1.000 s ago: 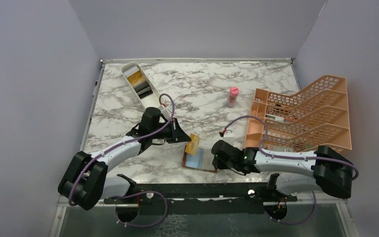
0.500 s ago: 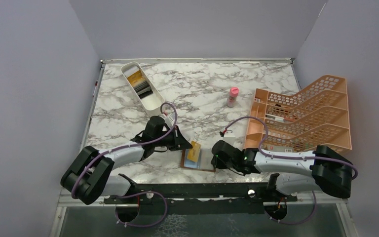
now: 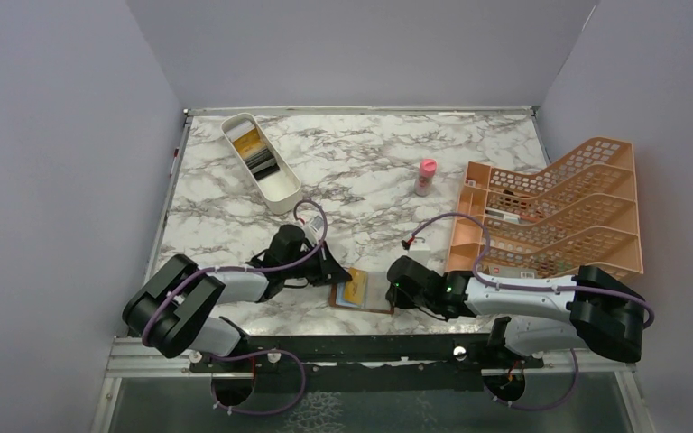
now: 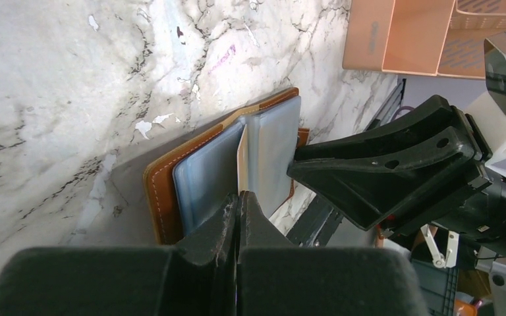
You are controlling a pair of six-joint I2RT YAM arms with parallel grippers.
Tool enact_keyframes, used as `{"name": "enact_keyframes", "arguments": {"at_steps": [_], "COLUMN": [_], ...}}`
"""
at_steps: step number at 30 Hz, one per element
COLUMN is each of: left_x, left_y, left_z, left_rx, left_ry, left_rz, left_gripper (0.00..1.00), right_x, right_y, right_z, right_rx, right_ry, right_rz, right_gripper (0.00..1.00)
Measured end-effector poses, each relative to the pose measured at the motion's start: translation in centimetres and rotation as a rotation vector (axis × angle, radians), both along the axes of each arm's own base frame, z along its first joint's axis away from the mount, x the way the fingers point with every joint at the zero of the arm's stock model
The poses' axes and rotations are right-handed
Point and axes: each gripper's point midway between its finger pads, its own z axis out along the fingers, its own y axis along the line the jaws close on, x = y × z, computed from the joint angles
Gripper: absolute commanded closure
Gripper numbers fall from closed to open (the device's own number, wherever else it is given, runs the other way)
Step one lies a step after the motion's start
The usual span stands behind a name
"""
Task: Put the credit cards into the card holder
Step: Insert the credit card into the card holder.
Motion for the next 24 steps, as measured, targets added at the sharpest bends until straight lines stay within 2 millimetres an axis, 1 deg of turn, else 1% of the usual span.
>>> {"name": "enact_keyframes", "arguments": {"at_steps": [7, 14, 24], "left_x": [-0.4, -0.3, -0.1], "left_y": [-0.3, -0.5, -0.6], "left_z": [-0.3, -0.1, 1.7], "left_rx": [-0.010, -0.015, -0.060], "left_ry": [0.000, -0.008, -0.036], "left_rz": [0.015, 0.028, 0.055], "left_gripper": [1.00, 1.00, 1.00], "right_x": [0.0, 0.1, 0.1], "right_y": [0.0, 0.1, 0.1], "right_z": [0.0, 0.0, 0.0], "right_rx": [0.003, 0.009, 0.021], "right_ry": [-0.001, -0.001, -0.002], "right_rz": [0.000, -0.004, -0.010], "right_gripper": [0.73, 0.73, 0.73]}}
